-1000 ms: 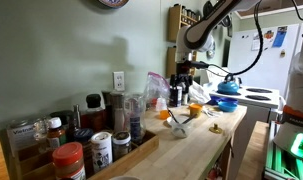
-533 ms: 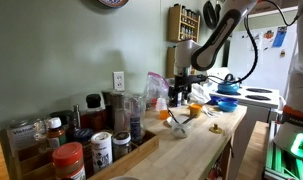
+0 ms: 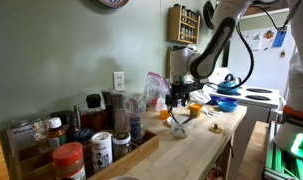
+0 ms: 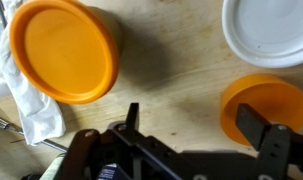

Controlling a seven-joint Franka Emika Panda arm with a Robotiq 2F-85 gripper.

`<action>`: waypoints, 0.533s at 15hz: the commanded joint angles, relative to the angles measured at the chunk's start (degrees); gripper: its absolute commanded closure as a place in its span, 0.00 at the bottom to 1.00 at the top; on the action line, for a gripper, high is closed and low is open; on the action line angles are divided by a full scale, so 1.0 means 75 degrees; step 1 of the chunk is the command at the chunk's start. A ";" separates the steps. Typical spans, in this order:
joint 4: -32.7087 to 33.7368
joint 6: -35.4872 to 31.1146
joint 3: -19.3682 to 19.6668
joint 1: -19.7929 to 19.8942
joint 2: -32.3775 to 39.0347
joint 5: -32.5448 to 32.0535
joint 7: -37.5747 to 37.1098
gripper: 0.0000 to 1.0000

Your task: Put the orange bowl on the orange plate

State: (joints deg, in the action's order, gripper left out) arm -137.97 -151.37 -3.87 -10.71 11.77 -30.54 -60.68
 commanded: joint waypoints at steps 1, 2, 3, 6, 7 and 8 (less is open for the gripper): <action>0.0152 -0.0160 0.0130 -0.0208 0.0316 0.0267 0.0021 0.06; 0.0174 -0.0205 0.0134 -0.0221 0.0381 0.0344 0.0045 0.10; 0.0202 -0.0262 0.0143 -0.0241 0.0450 0.0403 0.0027 0.23; 0.0319 -0.0472 0.0166 -0.0307 0.0625 0.0635 0.0015 0.38; 0.0352 -0.0555 0.0177 -0.0331 0.0664 0.0735 0.0046 0.45; 0.0377 -0.0626 0.0212 -0.0373 0.0694 0.0781 0.0044 0.48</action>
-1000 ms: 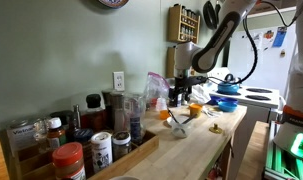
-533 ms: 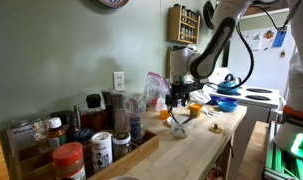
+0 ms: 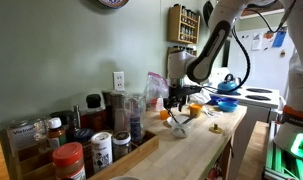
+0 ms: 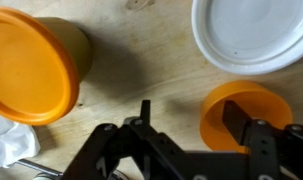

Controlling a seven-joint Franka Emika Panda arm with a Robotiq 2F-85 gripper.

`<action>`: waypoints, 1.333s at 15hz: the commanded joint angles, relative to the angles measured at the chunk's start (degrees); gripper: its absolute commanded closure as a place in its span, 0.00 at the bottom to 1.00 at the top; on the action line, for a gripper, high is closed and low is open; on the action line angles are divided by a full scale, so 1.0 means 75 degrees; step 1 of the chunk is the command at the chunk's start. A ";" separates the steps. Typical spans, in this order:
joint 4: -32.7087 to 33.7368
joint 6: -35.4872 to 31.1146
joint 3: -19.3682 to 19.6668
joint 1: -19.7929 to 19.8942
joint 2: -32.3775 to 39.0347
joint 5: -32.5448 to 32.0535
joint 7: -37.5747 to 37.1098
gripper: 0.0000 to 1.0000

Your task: Put the orange bowl on the orange plate

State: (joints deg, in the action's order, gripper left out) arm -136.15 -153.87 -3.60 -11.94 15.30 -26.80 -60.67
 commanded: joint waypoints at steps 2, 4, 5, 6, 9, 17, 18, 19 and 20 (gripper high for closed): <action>0.0185 -0.0358 0.0231 -0.0283 0.0269 0.0382 0.0072 0.63; 0.0228 -0.0387 0.0290 -0.0354 0.0310 0.0441 0.0076 0.79; 0.0238 -0.0395 0.0309 -0.0376 0.0316 0.0466 0.0085 0.86; 0.0241 -0.0410 0.0335 -0.0398 0.0317 0.0481 0.0083 0.95; 0.0229 -0.0497 0.0299 -0.0379 0.0291 0.0713 0.0214 1.00; -0.0330 -0.1220 -0.0624 0.0607 -0.0756 0.2623 0.2656 0.99; -0.0600 -0.1467 -0.1555 0.1446 -0.0997 0.2856 0.3190 0.99; -0.0776 -0.1614 -0.2004 0.1820 -0.1206 0.3308 0.3803 0.99; -0.0924 -0.1662 -0.2568 0.2285 -0.1367 0.3762 0.4377 0.99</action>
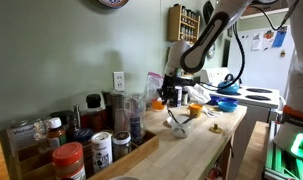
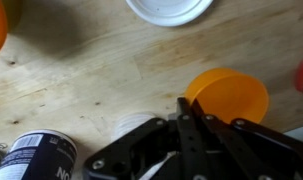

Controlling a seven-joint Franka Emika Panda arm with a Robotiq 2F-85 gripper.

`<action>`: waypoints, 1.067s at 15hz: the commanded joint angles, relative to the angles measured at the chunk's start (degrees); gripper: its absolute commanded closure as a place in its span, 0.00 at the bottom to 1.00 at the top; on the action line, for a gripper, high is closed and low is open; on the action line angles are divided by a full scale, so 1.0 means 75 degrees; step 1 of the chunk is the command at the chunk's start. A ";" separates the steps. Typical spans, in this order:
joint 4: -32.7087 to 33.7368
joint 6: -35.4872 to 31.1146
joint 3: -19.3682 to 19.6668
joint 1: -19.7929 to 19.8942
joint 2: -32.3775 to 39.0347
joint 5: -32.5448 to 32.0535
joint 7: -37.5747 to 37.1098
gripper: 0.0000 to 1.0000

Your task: Put the orange bowl on the orange plate

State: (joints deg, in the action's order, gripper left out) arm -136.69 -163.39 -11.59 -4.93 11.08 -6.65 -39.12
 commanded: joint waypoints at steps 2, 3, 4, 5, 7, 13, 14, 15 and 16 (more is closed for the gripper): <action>-0.0923 -0.0277 -0.2668 0.2254 -0.0953 0.2082 0.2700 0.99; -0.0935 -0.0028 -0.3116 0.2637 -0.1063 0.2533 0.3280 0.99; -0.0919 0.0114 -0.3410 0.2866 -0.1163 0.3055 0.3870 0.99; -0.0796 0.0285 -0.3727 0.3084 -0.1158 0.3560 0.4442 0.99; -0.0661 -0.0018 -0.2027 0.1405 -0.0958 0.3152 0.3837 0.96; -0.0670 0.0164 -0.1075 0.0661 -0.1101 0.3331 0.4296 0.99; -0.0700 0.0329 -0.0977 0.0642 -0.1225 0.3686 0.4910 0.99; -0.0840 0.0516 -0.1365 0.1198 -0.1434 0.3923 0.5430 0.99; -0.0904 0.0773 -0.0767 0.0725 -0.1588 0.4336 0.6058 0.99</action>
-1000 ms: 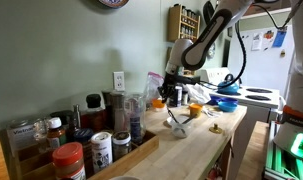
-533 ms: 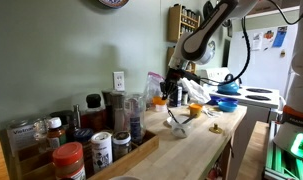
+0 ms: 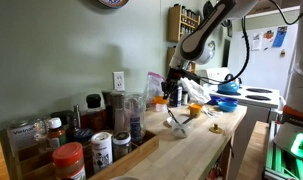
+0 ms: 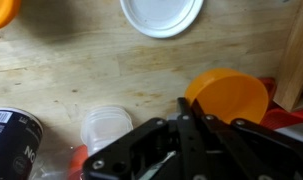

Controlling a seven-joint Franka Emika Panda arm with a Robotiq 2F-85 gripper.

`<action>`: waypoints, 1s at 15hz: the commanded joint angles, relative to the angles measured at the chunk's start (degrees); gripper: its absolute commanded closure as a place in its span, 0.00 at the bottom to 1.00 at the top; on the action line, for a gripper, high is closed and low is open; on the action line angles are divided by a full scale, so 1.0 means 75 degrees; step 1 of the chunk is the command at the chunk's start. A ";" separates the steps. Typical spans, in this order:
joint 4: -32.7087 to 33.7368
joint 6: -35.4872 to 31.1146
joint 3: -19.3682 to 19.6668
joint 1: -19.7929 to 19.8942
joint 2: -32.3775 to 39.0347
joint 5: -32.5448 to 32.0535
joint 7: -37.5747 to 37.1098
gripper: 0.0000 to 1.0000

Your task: Put the orange bowl on the orange plate

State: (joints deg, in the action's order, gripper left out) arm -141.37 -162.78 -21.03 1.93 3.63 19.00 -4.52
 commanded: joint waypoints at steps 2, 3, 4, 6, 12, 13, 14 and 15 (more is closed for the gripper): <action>-0.0594 0.1294 0.0911 -0.0167 -0.1046 0.1377 0.2383 0.99; -0.0784 0.1523 0.1188 -0.0187 -0.1284 0.1494 0.2726 0.99; -0.1003 0.1697 0.1476 -0.0207 -0.1544 0.1739 0.3141 0.99; -0.1434 0.2029 0.2052 -0.0279 -0.2050 0.1992 0.3779 0.99; -0.1695 0.2402 0.3065 -0.0540 -0.2394 0.1561 0.4159 0.96; -0.1758 0.2445 0.3163 -0.0599 -0.2539 0.1561 0.4164 0.96; -0.1790 0.2476 0.3205 -0.0645 -0.2629 0.1560 0.4163 0.96; -0.1804 0.2484 0.3211 -0.0673 -0.2677 0.1559 0.4162 0.99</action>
State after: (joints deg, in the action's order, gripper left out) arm -154.85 -143.95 0.85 -1.02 -16.38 31.72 27.45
